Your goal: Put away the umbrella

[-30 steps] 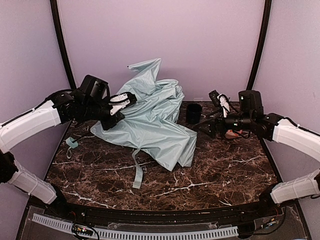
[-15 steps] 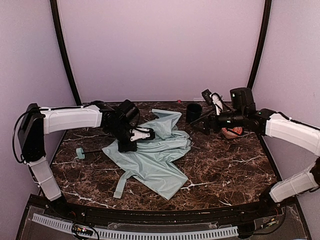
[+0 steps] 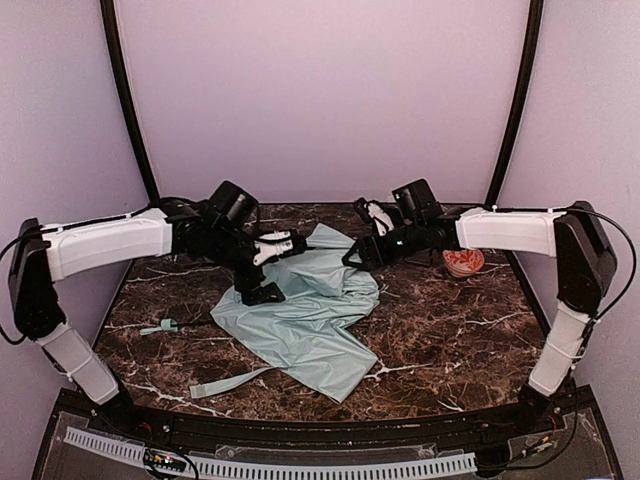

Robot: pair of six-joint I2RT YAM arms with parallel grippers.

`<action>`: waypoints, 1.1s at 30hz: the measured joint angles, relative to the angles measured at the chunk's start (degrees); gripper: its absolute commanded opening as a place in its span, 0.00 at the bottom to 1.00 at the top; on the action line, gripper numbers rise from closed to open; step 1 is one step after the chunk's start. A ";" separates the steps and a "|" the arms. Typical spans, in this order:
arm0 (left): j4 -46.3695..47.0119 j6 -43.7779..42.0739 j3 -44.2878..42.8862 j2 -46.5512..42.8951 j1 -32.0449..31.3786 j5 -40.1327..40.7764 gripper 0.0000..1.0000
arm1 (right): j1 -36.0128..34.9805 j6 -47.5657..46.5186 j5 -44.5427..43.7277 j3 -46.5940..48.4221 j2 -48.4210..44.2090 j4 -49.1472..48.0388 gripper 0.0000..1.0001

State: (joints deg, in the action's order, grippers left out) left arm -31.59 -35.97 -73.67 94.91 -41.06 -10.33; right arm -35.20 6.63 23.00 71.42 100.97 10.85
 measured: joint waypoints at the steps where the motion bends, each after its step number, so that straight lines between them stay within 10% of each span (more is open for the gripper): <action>1: 1.66 0.70 1.44 -3.23 0.61 -1.88 0.99 | -0.02 -0.04 0.07 0.57 1.01 0.13 0.77; 8: 14.58 9.27 12.90 -20.50 13.35 -8.98 0.99 | -0.07 -0.35 0.39 2.21 3.54 1.42 0.76; 18: 25.14 16.63 26.99 -8.76 21.16 -18.21 0.90 | -0.07 -3.06 1.20 8.20 5.01 5.31 0.69; 25: 32.39 17.14 31.08 -8.59 22.25 -31.82 0.53 | -0.50 -2.91 2.95 8.22 5.70 5.29 0.55; 30: 32.13 16.87 30.18 -8.20 22.25 -34.84 0.01 | -1.22 -2.62 3.96 8.66 7.82 5.05 0.44; 33: 31.34 16.09 28.65 -6.67 22.23 -35.67 0.00 | -1.36 -2.43 4.22 8.66 8.44 5.03 0.38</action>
State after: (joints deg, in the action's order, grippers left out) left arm -0.25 -19.88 -45.01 88.25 -18.83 -46.00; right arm -36.56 4.21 27.22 80.07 109.40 15.88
